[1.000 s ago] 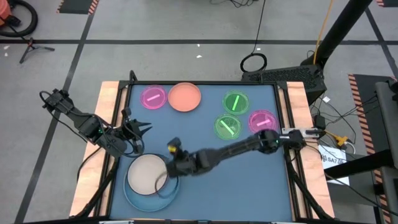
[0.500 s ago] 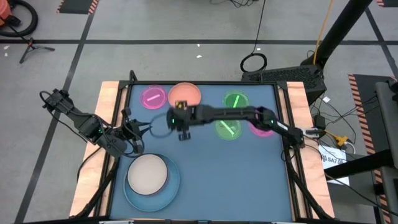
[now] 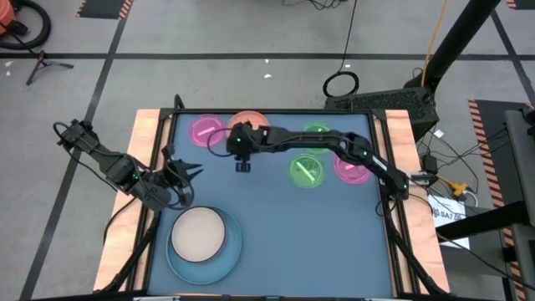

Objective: Stack plastic plates
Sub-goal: Stack the orange plate on top of the white plate, then stack the bottom green plate on top of the orange plate

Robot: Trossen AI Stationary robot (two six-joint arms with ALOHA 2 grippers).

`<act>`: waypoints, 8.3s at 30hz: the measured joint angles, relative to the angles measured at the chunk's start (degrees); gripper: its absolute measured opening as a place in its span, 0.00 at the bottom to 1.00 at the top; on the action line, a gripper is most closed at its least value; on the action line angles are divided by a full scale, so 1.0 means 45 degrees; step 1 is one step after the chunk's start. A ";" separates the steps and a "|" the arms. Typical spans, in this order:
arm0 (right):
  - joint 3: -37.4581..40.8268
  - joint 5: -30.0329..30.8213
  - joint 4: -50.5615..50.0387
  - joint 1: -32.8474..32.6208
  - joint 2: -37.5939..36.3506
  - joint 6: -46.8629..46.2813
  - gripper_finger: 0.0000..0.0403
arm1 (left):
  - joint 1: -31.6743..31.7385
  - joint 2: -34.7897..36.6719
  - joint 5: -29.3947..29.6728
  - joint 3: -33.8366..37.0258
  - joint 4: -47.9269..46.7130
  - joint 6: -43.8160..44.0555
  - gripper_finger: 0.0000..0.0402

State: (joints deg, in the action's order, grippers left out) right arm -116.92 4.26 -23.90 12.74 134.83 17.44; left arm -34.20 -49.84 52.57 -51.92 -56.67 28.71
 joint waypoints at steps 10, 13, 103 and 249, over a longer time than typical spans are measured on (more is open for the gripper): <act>0.1485 0.0053 0.0952 0.0276 0.0008 -0.0767 0.26 | -0.0275 0.0000 0.0001 0.0000 -0.0810 0.1053 0.17; 0.1490 0.0534 0.0593 0.0315 0.0008 -0.1235 0.26 | -0.0275 0.0000 0.0005 0.0000 -0.0806 0.1034 0.17; 0.1480 -0.0940 0.3539 -0.6622 -0.0614 0.2707 0.17 | -0.0275 0.0000 0.1502 -0.0005 -0.0688 0.1063 0.17; 1.2248 0.4036 0.5231 -0.6461 -1.0814 -0.2861 0.02 | -0.2174 -0.7577 -0.7217 0.0000 0.4609 0.1700 0.17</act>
State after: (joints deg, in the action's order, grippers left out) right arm -61.80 22.42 -0.37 -16.34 86.17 4.57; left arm -43.99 -83.94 20.10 -51.92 -35.93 36.36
